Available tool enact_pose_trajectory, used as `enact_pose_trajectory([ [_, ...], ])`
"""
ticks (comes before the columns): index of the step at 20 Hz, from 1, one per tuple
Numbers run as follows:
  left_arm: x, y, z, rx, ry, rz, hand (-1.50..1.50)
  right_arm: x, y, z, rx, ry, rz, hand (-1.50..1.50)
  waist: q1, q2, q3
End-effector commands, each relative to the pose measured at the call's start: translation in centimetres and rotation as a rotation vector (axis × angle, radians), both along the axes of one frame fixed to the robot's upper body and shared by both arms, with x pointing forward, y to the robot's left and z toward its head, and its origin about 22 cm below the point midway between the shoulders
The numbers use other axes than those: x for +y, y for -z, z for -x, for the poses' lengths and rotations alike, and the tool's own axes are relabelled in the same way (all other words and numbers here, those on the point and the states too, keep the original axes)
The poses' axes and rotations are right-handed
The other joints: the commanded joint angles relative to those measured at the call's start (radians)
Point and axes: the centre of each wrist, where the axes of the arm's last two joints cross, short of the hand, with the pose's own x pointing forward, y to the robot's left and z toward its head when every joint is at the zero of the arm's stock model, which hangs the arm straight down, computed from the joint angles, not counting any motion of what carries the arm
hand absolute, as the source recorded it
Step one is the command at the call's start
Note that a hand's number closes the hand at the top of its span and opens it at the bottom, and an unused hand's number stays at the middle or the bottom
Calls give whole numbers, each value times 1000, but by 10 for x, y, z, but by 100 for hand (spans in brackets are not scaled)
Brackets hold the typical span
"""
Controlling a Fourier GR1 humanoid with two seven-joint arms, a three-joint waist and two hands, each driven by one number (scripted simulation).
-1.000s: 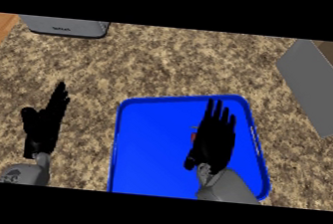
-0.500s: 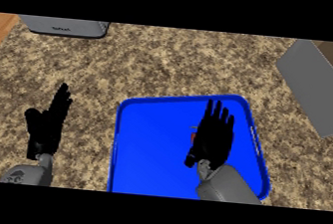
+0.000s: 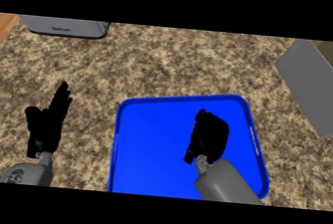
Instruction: Pick the bell pepper from the tray and place it in the cardboard box
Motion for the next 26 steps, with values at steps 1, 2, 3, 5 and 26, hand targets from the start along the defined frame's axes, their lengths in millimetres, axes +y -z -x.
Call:
enact_pose_trajectory([
  [1, -8, -3, 11, 7, -2, 17, 0, 9, -13, 0, -91, 56, 23, 150, 0, 1, 2],
  [2, 11, 0, -16, -7, -10, -13, 0, 0, 3, 1, -110, 40, 14, 150, -8, 4, 1],
  [3, -12, -8, -10, -2, -22, 5, 0, -4, 4, -3, -94, 37, 38, 150, -4, 3, 2],
  [5, 9, 2, -4, -8, -13, -28, 0, 5, -11, 3, -97, 42, 51, 150, -5, 2, 1],
  [26, 8, 6, 1, 4, 14, 6, 0, 22, -162, -136, -214, 318, -18, 150, 6, 3, 0],
])
